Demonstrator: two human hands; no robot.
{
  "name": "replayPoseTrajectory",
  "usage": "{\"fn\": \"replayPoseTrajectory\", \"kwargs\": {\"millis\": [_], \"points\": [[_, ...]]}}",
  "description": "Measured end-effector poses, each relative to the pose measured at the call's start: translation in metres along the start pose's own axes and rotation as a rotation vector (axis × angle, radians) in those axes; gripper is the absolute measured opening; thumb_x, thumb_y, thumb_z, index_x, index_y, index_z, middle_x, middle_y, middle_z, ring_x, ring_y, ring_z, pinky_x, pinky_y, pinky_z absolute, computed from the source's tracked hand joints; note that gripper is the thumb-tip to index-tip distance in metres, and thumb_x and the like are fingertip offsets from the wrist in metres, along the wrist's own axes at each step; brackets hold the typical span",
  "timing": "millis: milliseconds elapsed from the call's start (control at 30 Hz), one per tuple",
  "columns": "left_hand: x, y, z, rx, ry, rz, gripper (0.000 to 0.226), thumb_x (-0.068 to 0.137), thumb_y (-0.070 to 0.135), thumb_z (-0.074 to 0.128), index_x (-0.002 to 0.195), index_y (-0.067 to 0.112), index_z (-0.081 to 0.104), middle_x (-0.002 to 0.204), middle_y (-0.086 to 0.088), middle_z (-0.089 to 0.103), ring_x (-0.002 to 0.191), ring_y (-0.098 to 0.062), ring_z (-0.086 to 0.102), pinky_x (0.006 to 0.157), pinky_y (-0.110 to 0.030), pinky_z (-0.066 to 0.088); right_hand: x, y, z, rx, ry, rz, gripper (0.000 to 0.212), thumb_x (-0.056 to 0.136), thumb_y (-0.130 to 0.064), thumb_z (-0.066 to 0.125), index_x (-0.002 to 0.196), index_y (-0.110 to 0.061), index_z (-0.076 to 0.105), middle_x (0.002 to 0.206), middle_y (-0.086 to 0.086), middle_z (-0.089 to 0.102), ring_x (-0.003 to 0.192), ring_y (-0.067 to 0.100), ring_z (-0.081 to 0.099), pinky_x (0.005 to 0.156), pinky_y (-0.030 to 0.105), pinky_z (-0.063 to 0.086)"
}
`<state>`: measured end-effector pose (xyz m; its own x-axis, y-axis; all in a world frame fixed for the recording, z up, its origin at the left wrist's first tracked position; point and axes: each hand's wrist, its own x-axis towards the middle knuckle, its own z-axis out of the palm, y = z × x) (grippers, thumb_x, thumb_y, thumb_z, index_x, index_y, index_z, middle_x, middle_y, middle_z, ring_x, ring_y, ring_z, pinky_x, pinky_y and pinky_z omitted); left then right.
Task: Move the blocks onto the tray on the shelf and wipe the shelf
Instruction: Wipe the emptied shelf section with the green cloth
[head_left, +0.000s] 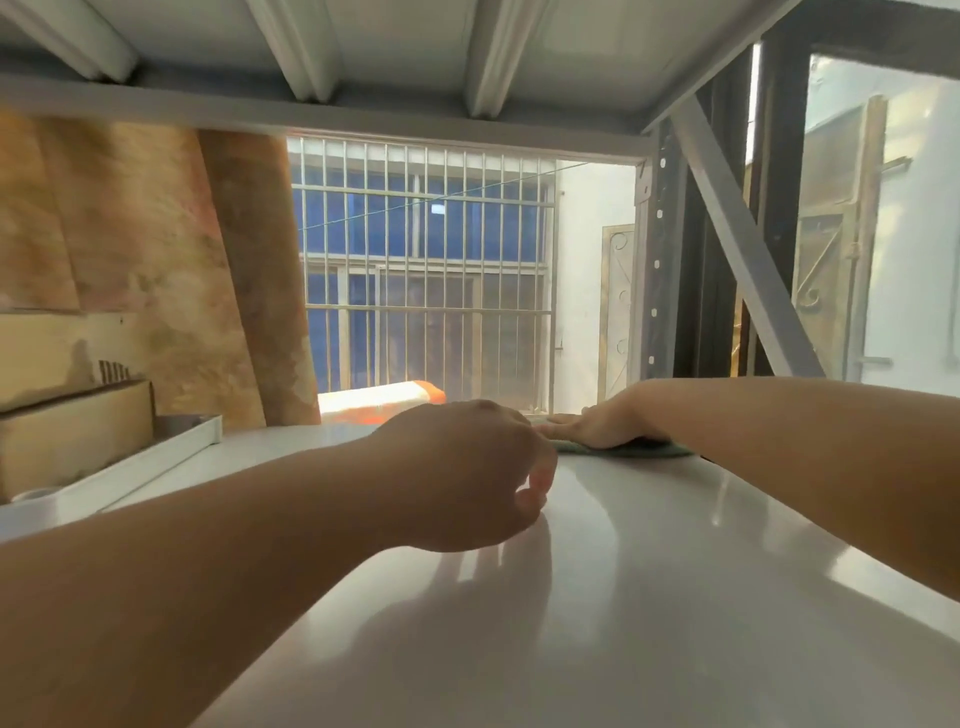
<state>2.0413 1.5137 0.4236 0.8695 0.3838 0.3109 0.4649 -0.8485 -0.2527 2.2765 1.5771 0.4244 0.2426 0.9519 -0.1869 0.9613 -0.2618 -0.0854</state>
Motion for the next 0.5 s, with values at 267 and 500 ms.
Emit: {"fn": "replayPoseTrajectory", "kwargs": {"millis": [267,500], "points": [[0.003,-0.021,0.005,0.047,-0.010,-0.121,0.027,0.093,0.040,0.044,0.115,0.033,0.059,0.116,0.012,0.060,0.106,-0.012,0.056,0.084,-0.028,0.051,0.019,-0.017,-0.010,-0.070,0.004,0.171,0.071,0.098,-0.057,0.006,0.151,-0.013,0.022,0.160,0.009,0.017,0.147,0.026,0.016,0.117,0.039,0.010],[0.003,-0.027,0.005,-0.002,-0.012,-0.160,0.026,0.093,0.040,0.044,0.113,0.035,0.060,0.114,0.013,0.060,0.103,-0.010,0.056,0.083,-0.027,0.053,0.032,-0.014,-0.006,-0.001,0.084,0.175,0.073,0.097,-0.058,0.008,0.151,-0.011,0.025,0.159,0.010,0.021,0.146,0.026,0.020,0.116,0.038,0.011]]}}
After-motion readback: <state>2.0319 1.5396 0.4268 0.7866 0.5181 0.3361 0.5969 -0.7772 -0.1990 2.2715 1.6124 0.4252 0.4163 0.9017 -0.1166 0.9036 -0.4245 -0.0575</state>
